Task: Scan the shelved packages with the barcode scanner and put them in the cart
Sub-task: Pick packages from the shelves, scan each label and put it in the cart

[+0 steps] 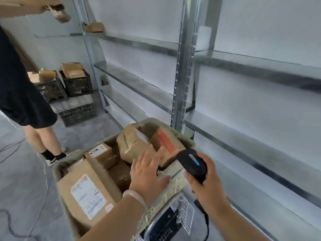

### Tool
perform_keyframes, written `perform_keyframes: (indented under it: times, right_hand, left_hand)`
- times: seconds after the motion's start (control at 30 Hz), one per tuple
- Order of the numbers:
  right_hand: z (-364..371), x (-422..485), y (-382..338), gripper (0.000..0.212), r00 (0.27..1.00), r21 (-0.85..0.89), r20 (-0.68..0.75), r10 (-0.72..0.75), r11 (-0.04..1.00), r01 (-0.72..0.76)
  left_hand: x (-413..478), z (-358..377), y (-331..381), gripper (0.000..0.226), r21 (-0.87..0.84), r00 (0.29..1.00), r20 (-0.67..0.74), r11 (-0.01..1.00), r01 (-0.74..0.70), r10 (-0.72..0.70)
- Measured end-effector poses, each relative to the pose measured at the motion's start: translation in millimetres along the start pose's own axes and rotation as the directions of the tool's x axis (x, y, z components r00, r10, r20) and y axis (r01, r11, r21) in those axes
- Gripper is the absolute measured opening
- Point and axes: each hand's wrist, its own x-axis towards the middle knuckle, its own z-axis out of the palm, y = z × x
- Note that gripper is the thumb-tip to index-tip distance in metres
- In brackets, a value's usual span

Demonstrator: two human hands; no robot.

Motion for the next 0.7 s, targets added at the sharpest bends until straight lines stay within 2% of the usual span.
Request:
perform_keyframes:
  times: [0.17, 0.27, 0.37, 0.53, 0.7]
  right_hand:
    - [-122.3, -47.5, 25.8, 0.066, 0.964, 0.022, -0.251, 0.084, 0.996, -0.081]
    - [-197.6, -83.9, 44.3, 0.061, 0.901, 0.033, -0.412, 0.132, 0.991, -0.130]
    - [-265.8, -119.8, 61.8, 0.061, 0.837, 0.011, -0.529, 0.141, 0.987, -0.159]
    - [-354.2, -177.4, 86.7, 0.063, 0.744, -0.008, -0.653, 0.143, 0.981, -0.195]
    - [-411.5, -213.2, 102.7, 0.067, 0.640, 0.016, -0.749, 0.174, 0.969, -0.245]
  left_hand:
    - [4.0, 50.3, 125.5, 0.086, -0.018, 0.968, 0.068, 0.971, -0.240, 0.241]
    - [-3.0, 90.4, 207.9, 0.088, -0.002, 0.914, 0.138, 0.923, -0.386, 0.382]
    - [-22.0, 118.5, 292.8, 0.086, -0.078, 0.846, 0.172, 0.863, -0.499, 0.504]
    - [-60.3, 162.3, 400.2, 0.086, -0.172, 0.756, 0.189, 0.779, -0.603, 0.627]
    - [-85.5, 194.4, 463.3, 0.084, -0.227, 0.671, 0.267, 0.722, -0.654, 0.692]
